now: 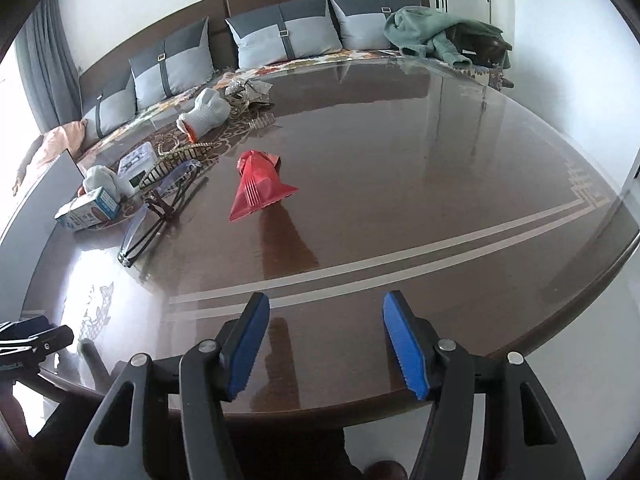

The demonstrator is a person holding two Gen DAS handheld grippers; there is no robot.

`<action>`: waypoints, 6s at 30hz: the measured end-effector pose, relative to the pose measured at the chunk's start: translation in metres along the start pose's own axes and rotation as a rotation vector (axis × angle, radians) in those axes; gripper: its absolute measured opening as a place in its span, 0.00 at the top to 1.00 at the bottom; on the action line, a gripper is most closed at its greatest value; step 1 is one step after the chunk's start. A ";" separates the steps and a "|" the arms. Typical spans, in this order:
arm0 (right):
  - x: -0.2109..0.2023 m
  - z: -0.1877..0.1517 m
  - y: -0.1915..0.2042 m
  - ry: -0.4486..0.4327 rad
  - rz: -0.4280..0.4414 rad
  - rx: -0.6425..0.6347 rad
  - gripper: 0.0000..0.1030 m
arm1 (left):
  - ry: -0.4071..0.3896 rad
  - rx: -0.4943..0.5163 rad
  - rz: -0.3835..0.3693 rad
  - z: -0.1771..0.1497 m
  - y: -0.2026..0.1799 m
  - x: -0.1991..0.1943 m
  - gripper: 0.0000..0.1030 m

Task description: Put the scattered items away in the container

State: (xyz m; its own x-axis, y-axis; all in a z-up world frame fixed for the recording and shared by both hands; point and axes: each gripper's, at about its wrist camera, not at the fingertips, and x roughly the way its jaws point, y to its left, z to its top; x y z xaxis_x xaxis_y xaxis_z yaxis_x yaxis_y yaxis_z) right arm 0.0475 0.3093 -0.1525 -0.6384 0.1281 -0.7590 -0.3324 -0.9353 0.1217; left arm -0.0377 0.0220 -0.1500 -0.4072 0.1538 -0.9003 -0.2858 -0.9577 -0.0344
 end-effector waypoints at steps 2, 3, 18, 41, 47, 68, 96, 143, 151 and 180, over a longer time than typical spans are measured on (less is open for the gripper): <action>0.000 -0.001 -0.001 -0.005 0.005 0.005 0.41 | 0.006 0.004 0.007 0.000 -0.001 0.001 0.08; -0.001 -0.001 -0.001 -0.008 0.005 0.004 0.41 | 0.009 0.006 0.011 0.000 -0.001 0.002 0.06; 0.003 -0.003 0.011 -0.011 -0.044 -0.065 0.40 | 0.025 0.018 0.024 0.001 -0.002 0.007 0.00; 0.005 -0.002 0.018 -0.003 -0.081 -0.109 0.38 | 0.029 0.025 0.021 0.003 -0.002 0.007 0.00; 0.005 -0.003 0.016 -0.011 -0.063 -0.116 0.35 | 0.040 0.029 0.019 0.005 -0.002 0.007 0.00; -0.013 0.062 -0.003 -0.049 0.157 -0.090 0.35 | -0.042 0.176 -0.111 0.101 -0.092 0.010 0.00; 0.081 0.097 0.048 0.197 0.206 -0.314 0.79 | 0.036 0.105 -0.102 0.118 -0.090 0.047 0.76; -0.018 0.027 0.118 0.134 0.371 -0.181 0.79 | -0.141 -0.064 -0.134 0.023 -0.007 -0.061 0.76; -0.033 0.033 0.142 0.119 0.395 -0.218 0.79 | -0.180 -0.155 -0.162 0.022 0.025 -0.076 0.76; -0.059 0.057 0.307 0.102 0.579 -0.439 0.79 | -0.329 -0.498 -0.107 0.007 0.196 -0.153 0.76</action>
State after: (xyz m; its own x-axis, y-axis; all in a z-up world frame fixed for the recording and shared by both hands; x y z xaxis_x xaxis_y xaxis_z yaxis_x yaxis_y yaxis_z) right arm -0.0566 0.0339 -0.0336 -0.5529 -0.4377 -0.7090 0.3606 -0.8928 0.2700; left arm -0.0373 -0.1880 -0.0157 -0.6679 0.2463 -0.7023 0.0683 -0.9194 -0.3874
